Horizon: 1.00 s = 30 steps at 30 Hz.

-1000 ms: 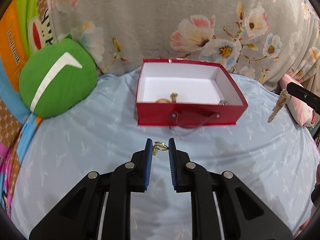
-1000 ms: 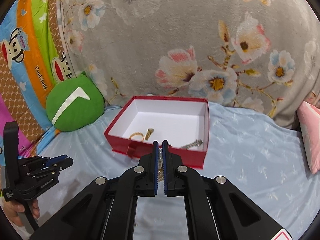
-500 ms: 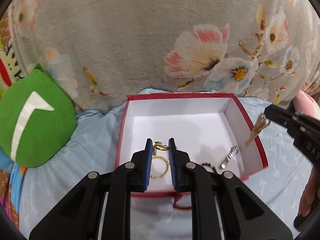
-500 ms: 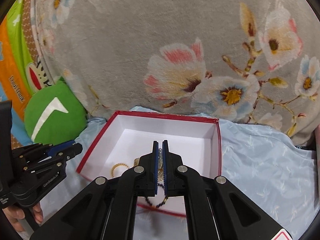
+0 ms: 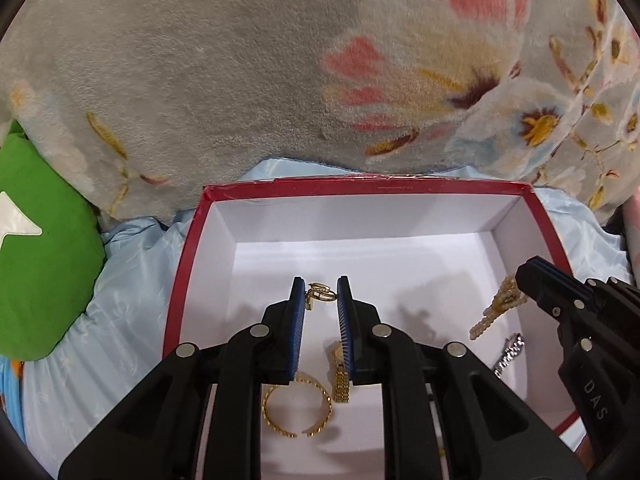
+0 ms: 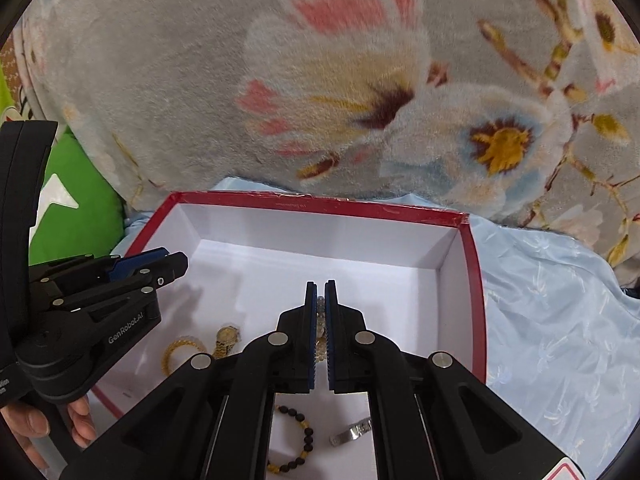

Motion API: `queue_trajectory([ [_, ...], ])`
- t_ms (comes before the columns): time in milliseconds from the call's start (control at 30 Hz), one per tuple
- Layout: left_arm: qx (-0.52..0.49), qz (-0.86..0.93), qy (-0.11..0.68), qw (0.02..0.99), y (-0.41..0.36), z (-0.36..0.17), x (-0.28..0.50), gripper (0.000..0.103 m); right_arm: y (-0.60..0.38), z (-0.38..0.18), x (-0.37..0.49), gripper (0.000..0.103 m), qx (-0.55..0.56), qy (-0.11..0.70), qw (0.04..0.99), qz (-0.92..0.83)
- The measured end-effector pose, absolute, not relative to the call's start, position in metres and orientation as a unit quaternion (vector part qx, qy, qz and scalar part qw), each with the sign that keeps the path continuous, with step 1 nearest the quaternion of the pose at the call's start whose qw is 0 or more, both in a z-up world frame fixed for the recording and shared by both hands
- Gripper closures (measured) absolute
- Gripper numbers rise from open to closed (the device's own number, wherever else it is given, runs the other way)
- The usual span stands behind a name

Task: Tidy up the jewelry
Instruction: 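Open both tools to drop the earring and brooch into the box, then move both tools back over the remaining rings and earrings on the sheet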

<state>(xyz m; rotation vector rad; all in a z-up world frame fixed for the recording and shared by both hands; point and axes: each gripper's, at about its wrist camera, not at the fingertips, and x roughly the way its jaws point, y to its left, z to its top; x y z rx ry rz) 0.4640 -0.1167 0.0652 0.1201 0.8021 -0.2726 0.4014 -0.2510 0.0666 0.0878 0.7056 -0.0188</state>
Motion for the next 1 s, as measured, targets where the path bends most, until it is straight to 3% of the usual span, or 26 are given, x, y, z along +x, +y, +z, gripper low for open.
queue_trajectory([
  [200, 0.056, -0.12, 0.398, 0.908, -0.12, 0.053, 0.48, 0.087, -0.256, 0.057, 0.414, 0.1, 0.052, 0.351, 0.935, -0.014],
  [233, 0.054, -0.117, 0.396, 0.909, -0.119, 0.053, 0.481, 0.084, -0.256, 0.056, 0.414, 0.099, 0.051, 0.351, 0.935, -0.014],
  [300, 0.051, -0.107, 0.388, 0.914, -0.116, 0.054, 0.481, 0.062, -0.257, 0.056, 0.414, 0.099, 0.051, 0.346, 0.937, -0.015],
  [400, 0.042, -0.102, 0.376, 0.92, -0.11, 0.058, 0.481, 0.055, -0.259, 0.058, 0.408, 0.088, 0.054, 0.333, 0.941, -0.023],
  [467, 0.04, -0.098, 0.374, 0.922, -0.105, 0.063, 0.479, 0.051, -0.262, 0.063, 0.402, 0.086, 0.059, 0.324, 0.944, -0.023],
  [700, 0.031, -0.099, 0.349, 0.931, -0.08, 0.097, 0.437, 0.049, -0.267, 0.09, 0.338, 0.085, 0.066, 0.291, 0.954, -0.013],
  [1000, 0.066, -0.123, 0.359, 0.923, -0.037, 0.101, 0.302, 0.04, -0.262, 0.088, 0.185, 0.081, 0.055, 0.306, 0.95, -0.028],
])
